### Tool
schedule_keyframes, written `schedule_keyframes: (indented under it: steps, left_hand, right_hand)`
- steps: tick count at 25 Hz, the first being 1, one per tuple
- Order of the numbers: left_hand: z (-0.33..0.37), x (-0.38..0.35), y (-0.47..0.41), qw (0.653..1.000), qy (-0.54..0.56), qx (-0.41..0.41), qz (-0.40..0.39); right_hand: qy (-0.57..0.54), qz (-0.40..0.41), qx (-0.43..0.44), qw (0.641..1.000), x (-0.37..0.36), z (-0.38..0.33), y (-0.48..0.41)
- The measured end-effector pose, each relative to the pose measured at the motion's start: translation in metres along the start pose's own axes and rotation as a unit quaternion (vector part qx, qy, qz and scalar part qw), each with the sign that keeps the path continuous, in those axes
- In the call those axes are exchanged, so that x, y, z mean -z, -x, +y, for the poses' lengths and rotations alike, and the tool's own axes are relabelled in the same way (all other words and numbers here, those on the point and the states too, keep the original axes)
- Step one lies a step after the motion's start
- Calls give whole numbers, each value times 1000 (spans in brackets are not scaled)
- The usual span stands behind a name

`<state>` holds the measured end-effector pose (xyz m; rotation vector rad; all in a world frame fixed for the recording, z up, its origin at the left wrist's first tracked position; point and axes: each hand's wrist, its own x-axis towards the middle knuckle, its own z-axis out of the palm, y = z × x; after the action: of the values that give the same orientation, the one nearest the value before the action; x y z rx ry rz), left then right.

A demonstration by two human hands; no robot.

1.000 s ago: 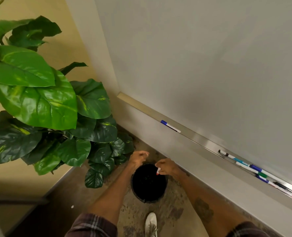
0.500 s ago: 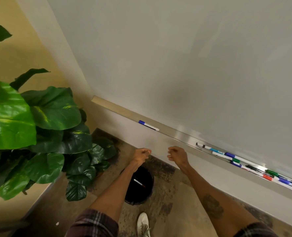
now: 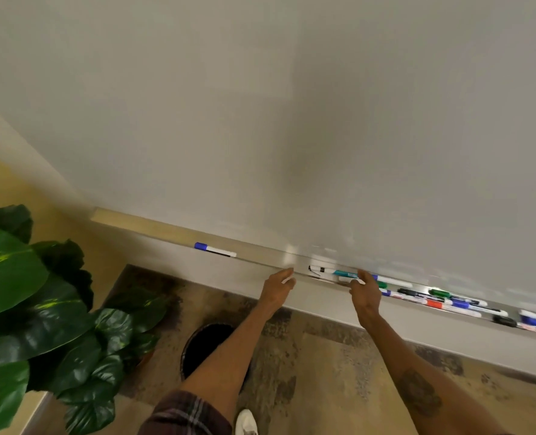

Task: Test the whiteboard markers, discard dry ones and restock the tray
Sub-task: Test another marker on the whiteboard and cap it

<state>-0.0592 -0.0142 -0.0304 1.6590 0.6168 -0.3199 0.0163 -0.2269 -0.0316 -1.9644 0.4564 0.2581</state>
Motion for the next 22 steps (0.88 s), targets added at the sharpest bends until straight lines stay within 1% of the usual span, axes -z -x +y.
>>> schedule_keyframes:
  steps: [2,4,6,10,15,19,22]
  left_hand:
    - [6,-16,-13,1000,-7,4,-8]
    - [10,-30,-25,1000,-9,6,-15]
    - [14,-41,-34,999,-18,18,-20]
    - [13,-53,-43,998,-57,35,-6]
    - [4,-60,-51,998,-52,44,-4]
    - [9,-62,-52,999,-22,46,-8]
    - [18,-65,-44,997,63,36,8]
  right_hand:
    - [3,2,-20,1000,9,13,-14]
    - [8,-12,-25,1000,16,20,-21]
    - [-2,-26,-22,999,21,20,-24]
    - [-13,-52,-3,999,23,18,-27]
    - [3,-58,11,998,17,17,-28]
    - [7,-68,-1,998,15,18,-32]
    - [-11,-49,12,999,16,15,-32]
